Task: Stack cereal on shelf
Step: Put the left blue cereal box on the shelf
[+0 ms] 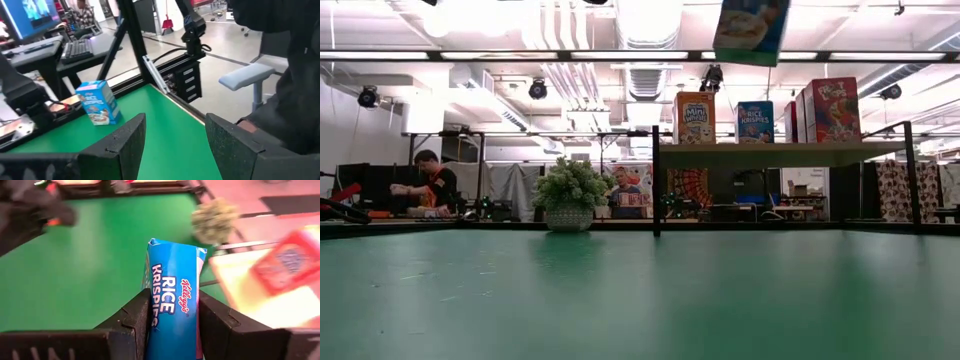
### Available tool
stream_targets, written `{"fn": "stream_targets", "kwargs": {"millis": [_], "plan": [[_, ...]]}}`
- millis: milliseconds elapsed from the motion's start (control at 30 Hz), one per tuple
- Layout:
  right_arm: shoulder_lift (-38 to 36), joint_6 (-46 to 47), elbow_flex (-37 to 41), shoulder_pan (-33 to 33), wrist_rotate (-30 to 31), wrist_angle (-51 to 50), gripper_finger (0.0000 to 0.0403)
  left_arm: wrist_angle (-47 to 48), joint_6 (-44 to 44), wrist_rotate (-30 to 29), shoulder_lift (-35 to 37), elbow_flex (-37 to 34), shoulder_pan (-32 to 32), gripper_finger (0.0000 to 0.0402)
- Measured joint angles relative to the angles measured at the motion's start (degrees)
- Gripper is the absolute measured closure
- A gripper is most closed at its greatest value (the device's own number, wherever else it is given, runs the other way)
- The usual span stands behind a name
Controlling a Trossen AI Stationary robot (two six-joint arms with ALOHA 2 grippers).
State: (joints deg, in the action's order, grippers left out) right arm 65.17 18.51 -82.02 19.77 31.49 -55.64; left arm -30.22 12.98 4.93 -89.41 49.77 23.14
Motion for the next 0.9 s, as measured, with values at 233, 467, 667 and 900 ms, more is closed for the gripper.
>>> {"fn": "stream_targets", "kwargs": {"millis": [233, 467, 667, 900], "plan": [[-4.7, -8.1, 0.0, -13.2, -6.0, 0.0, 0.0280, 2.9, 2.0, 0.0, 1.2, 0.9, -3.7, 0.0212], [-4.3, -15.8, 0.0, -23.8, -12.7, -1.1, 0.0280, 7.3, 4.6, 0.0, 4.8, 1.2, -9.1, 0.0212], [-3.1, -22.6, -1.0, -30.7, -13.7, -3.3, 0.0280, 10.6, 6.2, 0.0, 6.7, 1.2, -13.6, 0.0212], [-1.2, -26.2, -1.8, -35.5, -14.2, -3.9, 0.0280, 11.8, 7.4, 0.0, 7.1, 1.2, -17.6, 0.0212]]}}
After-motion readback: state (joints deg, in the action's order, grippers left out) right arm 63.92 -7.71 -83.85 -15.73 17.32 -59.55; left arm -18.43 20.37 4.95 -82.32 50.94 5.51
